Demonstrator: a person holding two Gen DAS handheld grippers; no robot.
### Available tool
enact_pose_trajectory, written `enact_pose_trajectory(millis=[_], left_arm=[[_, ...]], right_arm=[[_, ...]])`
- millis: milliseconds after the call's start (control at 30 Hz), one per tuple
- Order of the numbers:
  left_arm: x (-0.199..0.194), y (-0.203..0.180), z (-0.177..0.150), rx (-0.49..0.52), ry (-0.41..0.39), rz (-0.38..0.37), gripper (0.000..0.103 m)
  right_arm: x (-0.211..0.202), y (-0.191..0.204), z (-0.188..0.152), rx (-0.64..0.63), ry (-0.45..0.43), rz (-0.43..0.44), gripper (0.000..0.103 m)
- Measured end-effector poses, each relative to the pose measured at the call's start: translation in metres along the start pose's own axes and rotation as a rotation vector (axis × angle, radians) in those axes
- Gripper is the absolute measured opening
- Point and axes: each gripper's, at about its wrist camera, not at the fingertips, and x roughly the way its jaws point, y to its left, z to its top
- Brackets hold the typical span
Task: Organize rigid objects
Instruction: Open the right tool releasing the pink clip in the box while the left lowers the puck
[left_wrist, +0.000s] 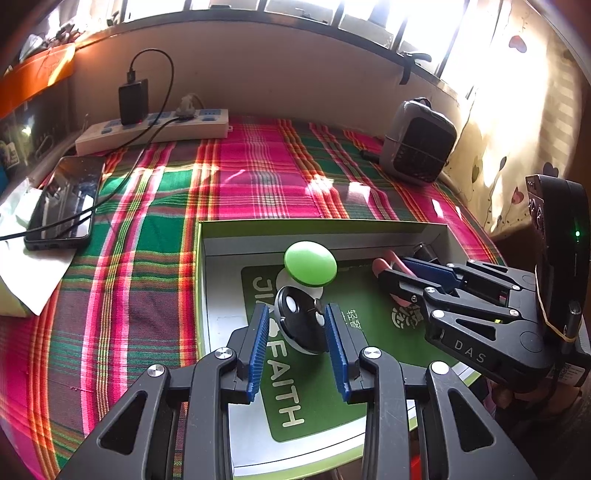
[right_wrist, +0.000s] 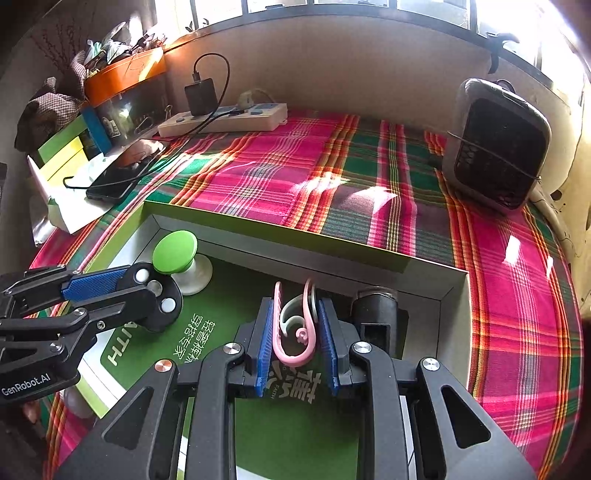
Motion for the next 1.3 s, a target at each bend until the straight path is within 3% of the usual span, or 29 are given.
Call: enact_pose_trajectory(millis=[267,500,1300], left_arm=[[0.0,0.0,0.0,-0.001,0.001,-0.001,0.03],[-0.008,0.001,-0.002,-0.009,-0.013,0.006,0.033],[-0.076,0.013,-0.035,-0.058,-0.099,-0.024,0.034]], right_arm=[[-0.002,0.001,0.0,0.0,-0.006,-0.002,0.028],[-0.009,0.004,-0.001,-0.001,-0.026,0.005,0.037],[-0.07,0.015,-0.035,0.05,-0.105,-0.018,0.039]])
